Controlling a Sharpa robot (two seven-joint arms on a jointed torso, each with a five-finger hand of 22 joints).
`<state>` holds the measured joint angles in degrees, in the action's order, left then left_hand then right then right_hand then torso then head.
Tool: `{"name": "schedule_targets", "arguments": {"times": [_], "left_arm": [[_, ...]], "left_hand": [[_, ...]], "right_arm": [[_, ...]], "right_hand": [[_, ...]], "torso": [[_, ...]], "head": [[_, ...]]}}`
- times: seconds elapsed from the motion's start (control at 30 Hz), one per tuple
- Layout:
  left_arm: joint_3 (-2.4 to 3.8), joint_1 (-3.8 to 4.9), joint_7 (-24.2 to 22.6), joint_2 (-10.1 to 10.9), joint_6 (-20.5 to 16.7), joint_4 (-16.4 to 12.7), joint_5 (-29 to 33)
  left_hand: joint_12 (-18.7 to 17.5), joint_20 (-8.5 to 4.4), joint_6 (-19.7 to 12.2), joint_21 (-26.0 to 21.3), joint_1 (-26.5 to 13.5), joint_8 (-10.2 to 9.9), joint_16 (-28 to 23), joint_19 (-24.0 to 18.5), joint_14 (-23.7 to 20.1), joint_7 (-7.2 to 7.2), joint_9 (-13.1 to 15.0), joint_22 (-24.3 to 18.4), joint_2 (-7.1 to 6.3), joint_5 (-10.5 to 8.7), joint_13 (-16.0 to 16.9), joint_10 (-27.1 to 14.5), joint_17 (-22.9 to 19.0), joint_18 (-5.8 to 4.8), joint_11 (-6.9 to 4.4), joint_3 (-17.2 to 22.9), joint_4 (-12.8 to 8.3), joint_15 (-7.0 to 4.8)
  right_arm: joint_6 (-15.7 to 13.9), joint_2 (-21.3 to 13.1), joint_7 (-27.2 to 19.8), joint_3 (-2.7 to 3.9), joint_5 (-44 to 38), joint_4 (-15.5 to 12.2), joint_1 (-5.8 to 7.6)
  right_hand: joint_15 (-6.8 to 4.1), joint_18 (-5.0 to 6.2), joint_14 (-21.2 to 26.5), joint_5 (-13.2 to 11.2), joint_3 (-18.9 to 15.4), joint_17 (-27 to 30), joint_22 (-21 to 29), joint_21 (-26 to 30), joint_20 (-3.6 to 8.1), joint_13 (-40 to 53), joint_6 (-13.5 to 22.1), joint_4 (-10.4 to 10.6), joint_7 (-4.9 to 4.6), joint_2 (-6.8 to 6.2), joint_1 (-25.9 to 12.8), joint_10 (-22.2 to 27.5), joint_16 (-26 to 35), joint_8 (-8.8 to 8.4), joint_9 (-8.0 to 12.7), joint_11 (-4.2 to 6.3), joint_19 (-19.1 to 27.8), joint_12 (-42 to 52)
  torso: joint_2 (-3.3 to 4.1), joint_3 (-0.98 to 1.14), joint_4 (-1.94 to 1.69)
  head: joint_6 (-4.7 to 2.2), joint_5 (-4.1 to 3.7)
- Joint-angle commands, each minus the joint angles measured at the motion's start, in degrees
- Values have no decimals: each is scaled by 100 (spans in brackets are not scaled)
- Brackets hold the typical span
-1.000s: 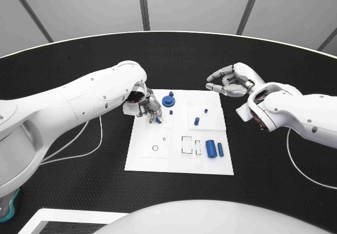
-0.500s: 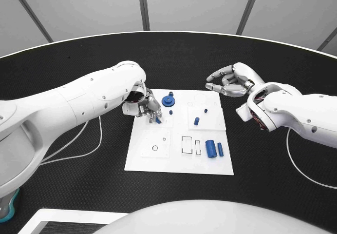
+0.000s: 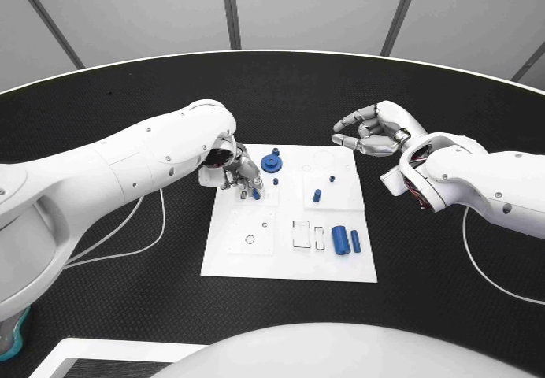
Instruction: Assemble the parts on the task board
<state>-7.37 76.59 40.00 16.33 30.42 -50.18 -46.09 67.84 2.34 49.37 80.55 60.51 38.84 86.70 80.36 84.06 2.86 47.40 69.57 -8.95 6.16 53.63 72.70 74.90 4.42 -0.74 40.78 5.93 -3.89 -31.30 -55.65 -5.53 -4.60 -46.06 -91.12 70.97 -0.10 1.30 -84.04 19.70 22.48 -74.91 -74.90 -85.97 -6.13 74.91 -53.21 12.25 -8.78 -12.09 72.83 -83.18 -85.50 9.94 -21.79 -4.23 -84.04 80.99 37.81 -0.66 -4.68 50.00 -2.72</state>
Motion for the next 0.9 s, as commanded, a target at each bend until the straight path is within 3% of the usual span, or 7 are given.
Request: {"name": "schedule_targets", "arguments": {"times": [0.03, 0.57, 0.9], "left_arm": [[0, -2, 260, -1, -24, -2, 0], [0, -4, 242, 19, -102, -55, 0], [0, -4, 192, 70, -233, -178, -2]], "left_hand": [[24, -37, -7, -29, -6, -14, 30, 7, 419, 21, -5, 5, 27, -25, 8, -20, 853, -17, -27, -21, -2, -47], [66, -48, 2, -28, 155, 1, 30, 13, 420, -3, -22, 14, 59, -15, 62, 10, 855, -18, -49, 5, -79, -64], [99, -74, -22, -19, 470, 22, 31, 30, 422, -24, -60, 42, 70, 67, 106, 53, 858, -24, -75, 250, -295, -90]], "right_arm": [[1, -1, 1, 0, 0, -1, 0], [2, -4, 3, 0, 0, 0, 0], [11, -8, 5, 0, 0, -1, 0]], "right_hand": [[-28, 47, -395, 21, -14, -714, -664, 18, 48, 768, 29, 35, -10, 6, -24, 14, 44, 34, -7, 27, -189, -16], [-28, 47, -395, 21, -14, -714, -664, 18, 48, 768, 29, 35, -10, 6, -24, 14, 44, 34, -7, 27, -189, -16], [-28, 48, -395, 22, -16, -716, -656, 23, 48, 769, 29, 38, -9, 5, -27, 13, 43, 36, -8, 28, -185, -14]], "torso": [[-1, -1, 0], [0, -5, -4], [0, -6, -6]], "head": [[0, 1], [0, -10], [0, -10]]}}
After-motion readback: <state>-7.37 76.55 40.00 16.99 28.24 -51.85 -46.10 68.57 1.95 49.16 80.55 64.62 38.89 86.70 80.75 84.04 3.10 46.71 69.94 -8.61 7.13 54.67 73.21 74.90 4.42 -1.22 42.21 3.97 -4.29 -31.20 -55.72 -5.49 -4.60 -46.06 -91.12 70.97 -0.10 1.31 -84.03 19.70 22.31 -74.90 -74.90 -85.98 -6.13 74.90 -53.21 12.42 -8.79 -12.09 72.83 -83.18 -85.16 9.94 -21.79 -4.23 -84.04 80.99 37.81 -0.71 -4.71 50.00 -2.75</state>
